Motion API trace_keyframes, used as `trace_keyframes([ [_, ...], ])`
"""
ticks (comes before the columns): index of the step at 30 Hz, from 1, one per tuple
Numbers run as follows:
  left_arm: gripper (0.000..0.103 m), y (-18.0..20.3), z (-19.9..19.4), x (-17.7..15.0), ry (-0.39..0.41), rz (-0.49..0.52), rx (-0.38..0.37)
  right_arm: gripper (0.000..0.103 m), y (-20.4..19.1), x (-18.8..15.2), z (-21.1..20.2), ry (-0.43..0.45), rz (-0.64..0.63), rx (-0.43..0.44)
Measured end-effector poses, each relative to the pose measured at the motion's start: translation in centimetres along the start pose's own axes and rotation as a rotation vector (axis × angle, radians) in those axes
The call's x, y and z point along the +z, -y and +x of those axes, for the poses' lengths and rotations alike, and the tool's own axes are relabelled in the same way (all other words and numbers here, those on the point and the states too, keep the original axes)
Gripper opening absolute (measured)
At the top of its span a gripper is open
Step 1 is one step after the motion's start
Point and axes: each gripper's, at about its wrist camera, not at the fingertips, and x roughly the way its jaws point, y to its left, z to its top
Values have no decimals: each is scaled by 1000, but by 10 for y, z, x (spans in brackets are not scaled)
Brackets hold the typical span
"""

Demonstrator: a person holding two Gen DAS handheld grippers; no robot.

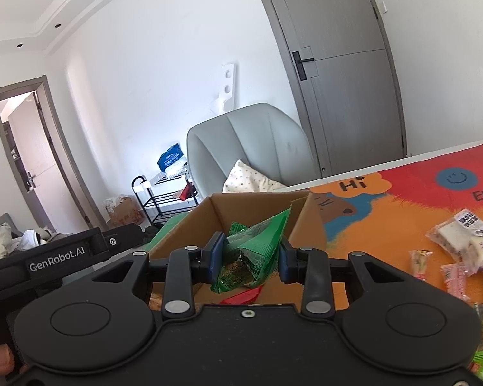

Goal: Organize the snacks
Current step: 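Carry both snacks over the cardboard box and open both tools to drop them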

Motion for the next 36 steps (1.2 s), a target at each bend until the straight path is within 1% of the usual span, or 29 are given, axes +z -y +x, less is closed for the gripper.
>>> trace_keyframes([
  [2,75,-3,-1,-1,-8,-6,8,35,-5,-1,3,-4,1,12],
  [5,81,-4,-4,-2,-12,-11,22,38,-8,0,9,-18,18,50],
  [7,84,-7,-6,-2,-10,-12,32,41,-8,1,11,-31,31,54],
  [9,85,-9,-7,-2,-8,-15,40,47,-6,1,9,-31,38,51],
  [13,89,-9,-6,-4,-16,-23,53,50,2,-1,0,-26,67,31],
  [20,91,6,-6,-12,-30,8,41,55,22,-8,-18,-23,101,-30],
  [22,98,12,-6,-15,-35,26,34,58,28,-9,-23,-21,102,-55],
  [25,99,21,-7,-19,-32,48,31,66,37,-11,-32,-14,111,-88],
  [29,99,35,-6,-24,-52,70,29,76,48,-13,-45,5,124,-114],
  [32,99,45,-8,-28,-55,83,14,79,58,-15,-51,5,134,-128],
  [36,100,60,-10,-33,-71,100,-10,85,70,-17,-62,9,146,-153],
])
